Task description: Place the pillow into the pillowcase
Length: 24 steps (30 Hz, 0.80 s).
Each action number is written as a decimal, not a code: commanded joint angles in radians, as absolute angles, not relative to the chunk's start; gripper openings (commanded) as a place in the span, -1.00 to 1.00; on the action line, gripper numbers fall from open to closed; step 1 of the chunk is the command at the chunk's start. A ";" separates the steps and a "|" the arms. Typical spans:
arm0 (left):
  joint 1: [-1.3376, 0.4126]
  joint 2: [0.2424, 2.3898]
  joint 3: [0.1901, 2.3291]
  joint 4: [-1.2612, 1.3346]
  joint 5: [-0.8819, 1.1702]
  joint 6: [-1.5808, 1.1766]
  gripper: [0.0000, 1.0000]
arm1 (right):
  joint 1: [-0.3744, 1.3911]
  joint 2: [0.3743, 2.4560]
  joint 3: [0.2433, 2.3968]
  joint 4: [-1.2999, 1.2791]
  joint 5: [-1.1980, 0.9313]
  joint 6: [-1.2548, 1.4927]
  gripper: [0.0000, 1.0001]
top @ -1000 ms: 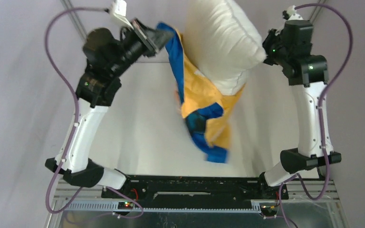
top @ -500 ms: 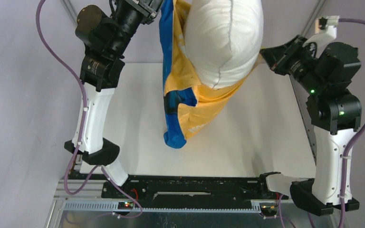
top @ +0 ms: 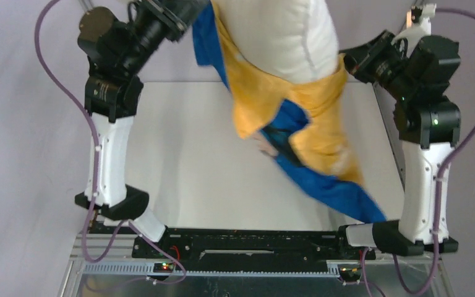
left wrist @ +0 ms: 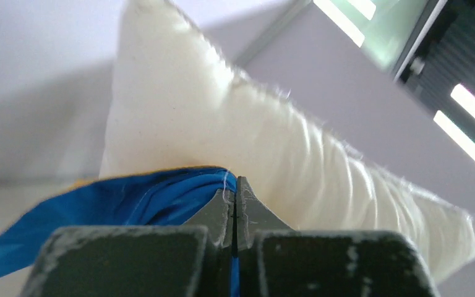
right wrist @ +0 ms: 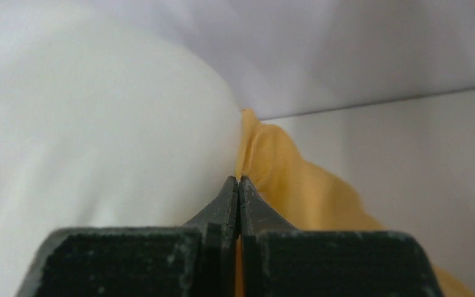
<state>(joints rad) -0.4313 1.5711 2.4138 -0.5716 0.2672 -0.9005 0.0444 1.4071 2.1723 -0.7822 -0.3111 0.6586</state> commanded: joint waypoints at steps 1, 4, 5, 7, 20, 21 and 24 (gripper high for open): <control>-0.302 1.685 2.638 -0.120 0.183 -1.206 -1.00 | 0.049 1.222 2.121 -0.638 -0.275 0.631 -1.00; -0.427 1.679 2.607 -0.225 0.262 -1.069 -1.00 | -0.128 1.340 2.314 -0.647 -0.374 0.696 -1.00; -0.490 1.620 2.532 -0.263 0.262 -0.983 -1.00 | -0.199 1.391 2.368 -0.648 -0.412 0.731 -1.00; -0.568 1.507 2.277 -0.180 0.291 -0.939 -1.00 | -0.259 1.482 2.457 -0.629 -0.480 0.817 -1.00; -0.356 1.726 2.622 0.043 0.249 -1.276 -1.00 | -0.260 1.291 2.188 -0.596 -0.502 0.734 -1.00; -0.409 1.707 2.599 -0.017 0.275 -1.204 -1.00 | -0.311 1.335 2.248 -0.601 -0.531 0.759 -1.00; -0.557 1.618 2.398 -0.022 0.321 -1.061 -1.00 | -0.392 1.449 2.384 -0.610 -0.593 0.858 -1.00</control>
<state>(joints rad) -0.3832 1.7679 2.5084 -0.1825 0.2699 -1.1797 -0.2718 1.3613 2.2082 -0.7368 -0.5686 0.7612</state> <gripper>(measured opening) 0.003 0.007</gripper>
